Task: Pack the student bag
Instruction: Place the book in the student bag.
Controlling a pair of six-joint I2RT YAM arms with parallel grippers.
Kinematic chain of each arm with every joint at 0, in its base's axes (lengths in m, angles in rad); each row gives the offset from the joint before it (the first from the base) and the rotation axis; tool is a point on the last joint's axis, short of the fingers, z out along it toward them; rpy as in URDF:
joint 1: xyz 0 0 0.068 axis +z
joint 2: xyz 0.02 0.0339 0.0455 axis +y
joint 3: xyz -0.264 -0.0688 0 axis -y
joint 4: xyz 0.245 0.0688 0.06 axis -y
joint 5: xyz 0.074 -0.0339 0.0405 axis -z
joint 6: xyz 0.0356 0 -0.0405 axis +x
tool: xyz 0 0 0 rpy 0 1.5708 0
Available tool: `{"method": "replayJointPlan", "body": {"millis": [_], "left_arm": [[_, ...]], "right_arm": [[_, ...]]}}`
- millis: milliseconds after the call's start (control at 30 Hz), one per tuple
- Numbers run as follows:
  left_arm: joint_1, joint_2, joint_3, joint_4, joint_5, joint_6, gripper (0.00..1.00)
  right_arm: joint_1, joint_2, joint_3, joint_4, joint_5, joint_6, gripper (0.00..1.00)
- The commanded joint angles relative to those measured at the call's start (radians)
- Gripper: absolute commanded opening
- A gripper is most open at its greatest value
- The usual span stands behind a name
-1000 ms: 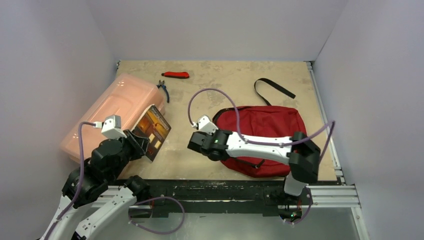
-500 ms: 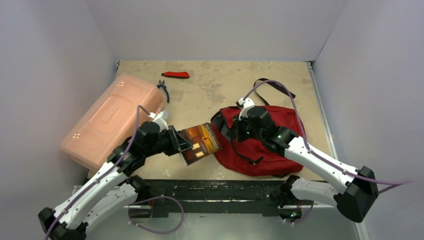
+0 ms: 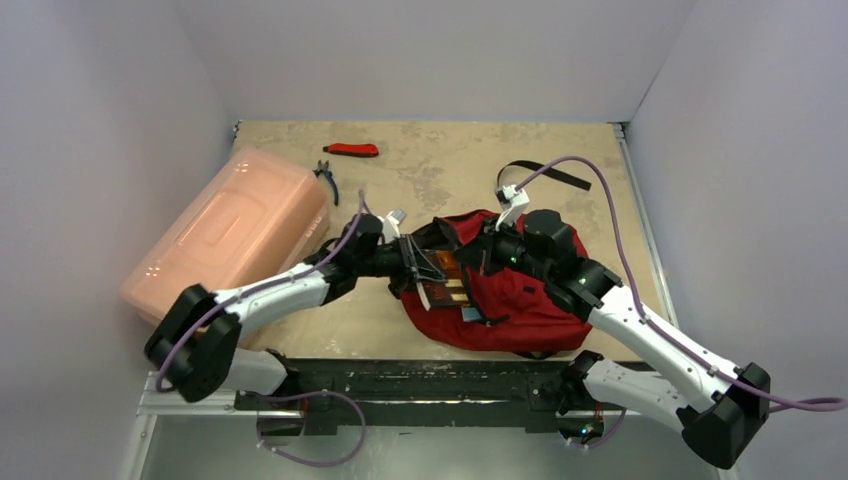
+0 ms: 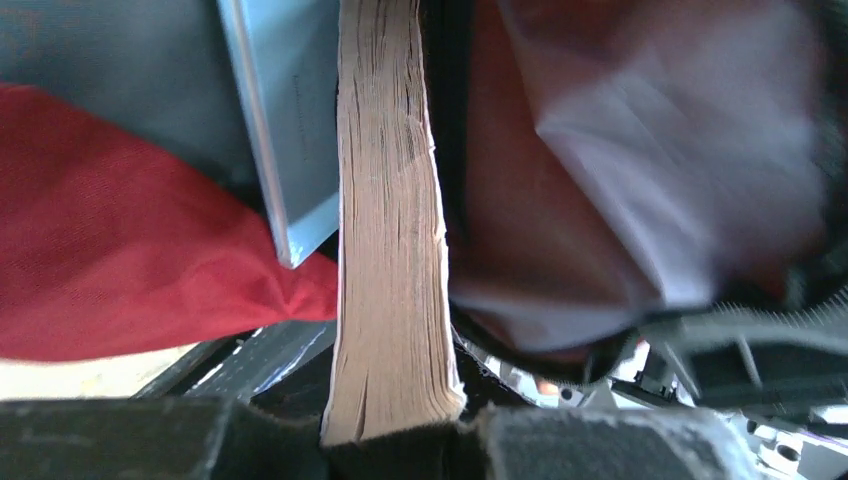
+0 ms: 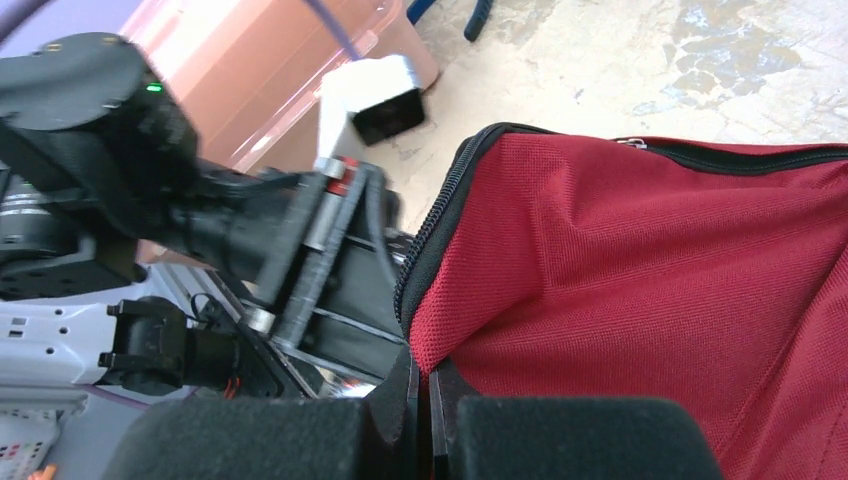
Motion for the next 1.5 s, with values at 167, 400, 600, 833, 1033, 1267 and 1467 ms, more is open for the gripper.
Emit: {"method": "replayJointPlan", "body": {"millis": [167, 400, 600, 833, 1033, 1267, 1467], "left_arm": [[-0.138, 0.455, 0.317, 0.359, 0.072, -0.074, 0.0], [-0.156, 0.688, 0.448, 0.393, 0.04, -0.089, 0.06], [-0.154, 0.624, 0.443, 0.245, -0.002, 0.019, 0.46], [-0.133, 0.419, 0.339, 0.025, -0.094, 0.238, 0.89], [-0.126, 0.225, 0.291, -0.313, -0.286, 0.444, 0.93], [-0.127, 0.128, 0.337, -0.735, -0.622, 0.385, 0.86], [-0.136, 0.161, 0.358, -0.769, -0.622, 0.16, 0.84]], "right_arm": [[-0.007, -0.035, 0.067, 0.096, -0.056, 0.003, 0.0], [-0.01, -0.069, 0.055, 0.068, -0.03, -0.016, 0.0], [-0.013, -0.107, 0.04, 0.03, 0.015, -0.035, 0.0], [-0.015, -0.12, 0.048, -0.048, 0.079, -0.075, 0.0], [-0.014, -0.122, 0.056, -0.096, 0.123, -0.105, 0.0], [-0.015, -0.106, 0.068, -0.1, 0.12, -0.111, 0.0], [-0.015, -0.079, 0.072, -0.083, 0.105, -0.111, 0.0]]}}
